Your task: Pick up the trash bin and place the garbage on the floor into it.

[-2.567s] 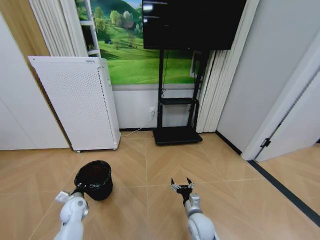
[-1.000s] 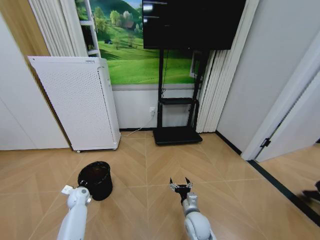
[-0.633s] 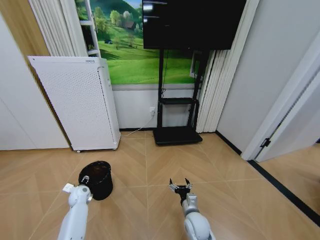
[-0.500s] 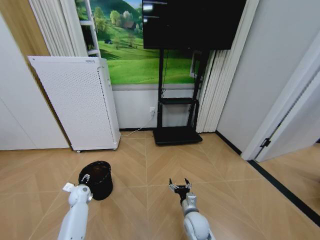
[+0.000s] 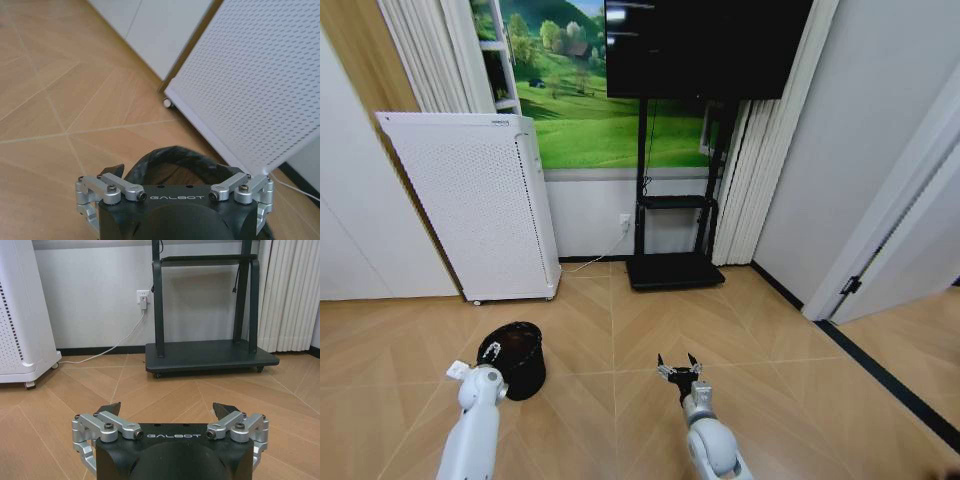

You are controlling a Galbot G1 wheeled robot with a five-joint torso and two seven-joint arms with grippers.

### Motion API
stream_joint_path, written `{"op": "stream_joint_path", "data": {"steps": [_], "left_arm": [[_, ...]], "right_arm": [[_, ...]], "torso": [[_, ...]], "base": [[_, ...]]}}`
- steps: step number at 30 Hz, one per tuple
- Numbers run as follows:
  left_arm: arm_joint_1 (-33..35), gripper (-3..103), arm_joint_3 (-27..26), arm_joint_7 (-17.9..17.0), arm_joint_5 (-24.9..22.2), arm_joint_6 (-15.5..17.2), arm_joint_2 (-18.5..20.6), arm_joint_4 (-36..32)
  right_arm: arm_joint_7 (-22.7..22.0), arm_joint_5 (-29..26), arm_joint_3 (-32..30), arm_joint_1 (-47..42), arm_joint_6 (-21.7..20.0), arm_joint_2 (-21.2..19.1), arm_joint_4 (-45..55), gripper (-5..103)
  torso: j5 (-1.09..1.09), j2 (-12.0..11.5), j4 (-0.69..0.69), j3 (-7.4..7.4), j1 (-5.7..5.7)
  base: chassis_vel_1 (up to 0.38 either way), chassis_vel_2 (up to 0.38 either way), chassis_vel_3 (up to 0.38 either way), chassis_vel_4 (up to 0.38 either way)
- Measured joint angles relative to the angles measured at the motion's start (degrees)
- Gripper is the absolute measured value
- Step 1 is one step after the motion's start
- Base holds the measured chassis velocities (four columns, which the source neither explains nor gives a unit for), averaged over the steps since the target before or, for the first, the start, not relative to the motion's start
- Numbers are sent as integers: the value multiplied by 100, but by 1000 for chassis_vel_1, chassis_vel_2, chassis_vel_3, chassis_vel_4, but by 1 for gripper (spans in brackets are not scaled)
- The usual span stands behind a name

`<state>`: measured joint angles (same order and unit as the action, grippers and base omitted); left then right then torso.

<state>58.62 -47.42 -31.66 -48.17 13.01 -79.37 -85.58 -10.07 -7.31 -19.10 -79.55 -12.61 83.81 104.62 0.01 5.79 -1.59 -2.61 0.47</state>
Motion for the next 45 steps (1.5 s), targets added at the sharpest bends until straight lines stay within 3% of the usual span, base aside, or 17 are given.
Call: {"op": "stream_joint_path", "data": {"steps": [6,8,13,15,16,17,18,21,29,35,45], "left_arm": [[256,100,105,341,366,68,2,-648],[538,100,201,827,785,134,37,-1279],[851,100,267,1340,1337,139,67,-1780],[1520,100,345,2261,2005,103,53,-2400],[1520,100,345,2261,2005,103,53,-2400],[1830,100,366,2622,2212,107,41,-2582],[1830,100,366,2622,2212,107,41,-2582],[2342,100,397,3051,2506,114,59,-2802],[2915,100,263,3567,2703,183,252,-3211],[3166,100,68,3807,2345,459,721,-3476],[2973,100,49,3828,2280,618,1074,-3412]], "right_arm": [[3,-52,-46,-23,0,-1,101,100],[3,-72,-69,-50,-3,3,171,100],[-1,-85,-84,-68,-3,15,194,100],[-53,-116,-104,-69,9,65,203,100],[-53,-116,-104,-69,9,65,203,100],[-103,-174,-116,-45,11,97,205,100],[-103,-174,-116,-45,11,97,205,100],[-199,-295,-167,62,16,150,204,100],[-190,-545,-220,316,127,75,173,100],[284,-556,-378,751,389,-18,-106,100],[484,-488,-614,800,438,-25,-216,100]], "torso": [[-1,1,1,0,0],[0,0,-1,0,0],[0,0,0,0,0],[-1,0,0,1,0],[-1,0,0,1,0],[0,0,1,1,0],[0,0,1,1,0],[-1,1,1,1,-1],[-1,0,1,1,-1],[-1,1,2,0,0],[-1,3,0,-3,0]], "base": [[0,0,0,0],[0,0,0,0],[0,0,0,0],[0,0,0,0],[0,0,0,0],[0,0,0,0],[0,0,0,0],[0,0,0,0],[0,0,0,0],[0,0,0,0],[0,0,0,0]]}}
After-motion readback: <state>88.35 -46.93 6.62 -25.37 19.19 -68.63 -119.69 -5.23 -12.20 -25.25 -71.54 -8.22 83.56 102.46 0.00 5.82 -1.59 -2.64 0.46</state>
